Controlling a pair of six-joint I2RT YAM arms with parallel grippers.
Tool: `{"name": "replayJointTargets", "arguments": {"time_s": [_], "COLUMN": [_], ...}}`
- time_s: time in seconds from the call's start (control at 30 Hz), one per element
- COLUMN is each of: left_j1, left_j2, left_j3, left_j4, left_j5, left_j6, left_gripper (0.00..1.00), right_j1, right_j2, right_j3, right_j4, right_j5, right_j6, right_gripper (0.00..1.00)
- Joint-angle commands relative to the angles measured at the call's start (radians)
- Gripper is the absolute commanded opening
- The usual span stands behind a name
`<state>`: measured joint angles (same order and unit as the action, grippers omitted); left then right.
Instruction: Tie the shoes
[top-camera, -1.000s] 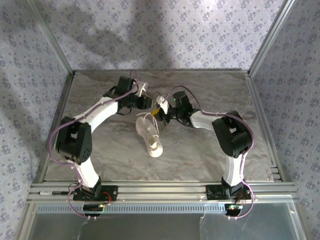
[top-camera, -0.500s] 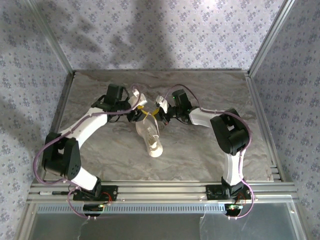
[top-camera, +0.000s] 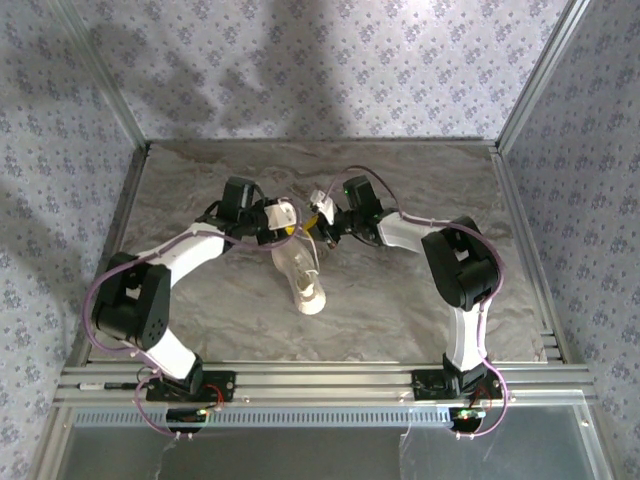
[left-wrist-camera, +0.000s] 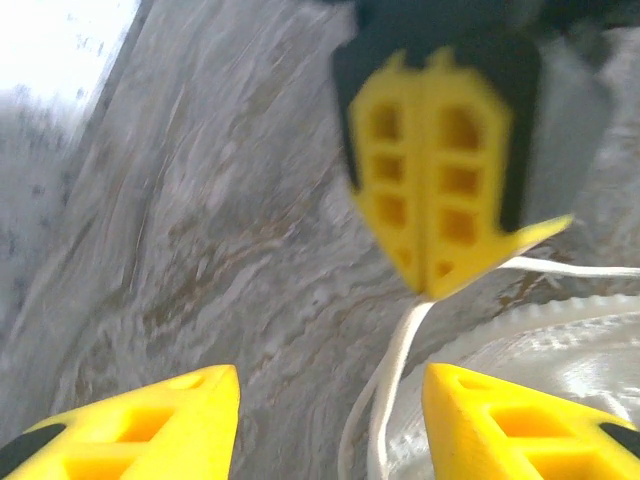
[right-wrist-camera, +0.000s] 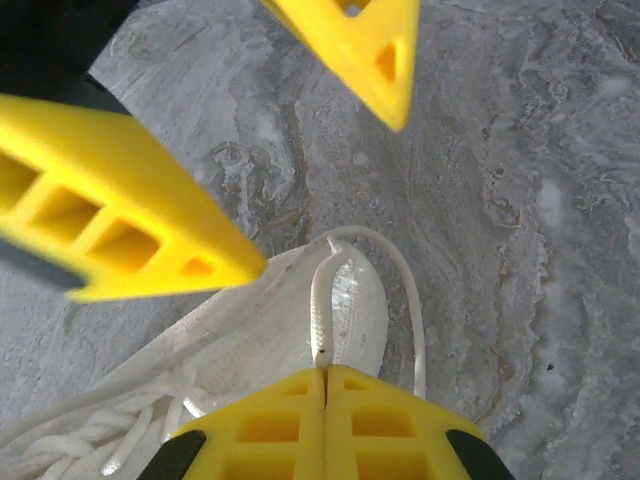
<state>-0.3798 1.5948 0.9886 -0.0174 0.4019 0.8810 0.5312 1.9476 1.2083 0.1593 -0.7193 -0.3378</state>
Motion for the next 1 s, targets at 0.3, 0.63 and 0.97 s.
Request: {"name": "replayJointTargets", "arguments": {"time_s": [0.3,0.63,0.97], "left_j1": [0.076,0.096,0.159], "left_j2": [-0.036,-0.221,-0.363], "left_j3": [0.027,-0.096,-0.148], "left_j4": [-0.062,-0.087,-0.237], "left_j5": [-0.127,-0.211,-0.248], "left_j6": [-0.744,-0.881,-1.078], "left_gripper": [0.56,0.56,0.56], "right_j1": [0.037,0.112,0.201], "right_j2": [0.088,0.109,0.25], "right_j3": [0.165,0.349,0.569], "right_j4": [-0.206,-0.509,-0.755], "right_j5": [-0.002,-0.006,-0.012], "right_j6": [-0.063,-0.161,-0.205], "right_gripper": [0.0,0.0,0.1]}}
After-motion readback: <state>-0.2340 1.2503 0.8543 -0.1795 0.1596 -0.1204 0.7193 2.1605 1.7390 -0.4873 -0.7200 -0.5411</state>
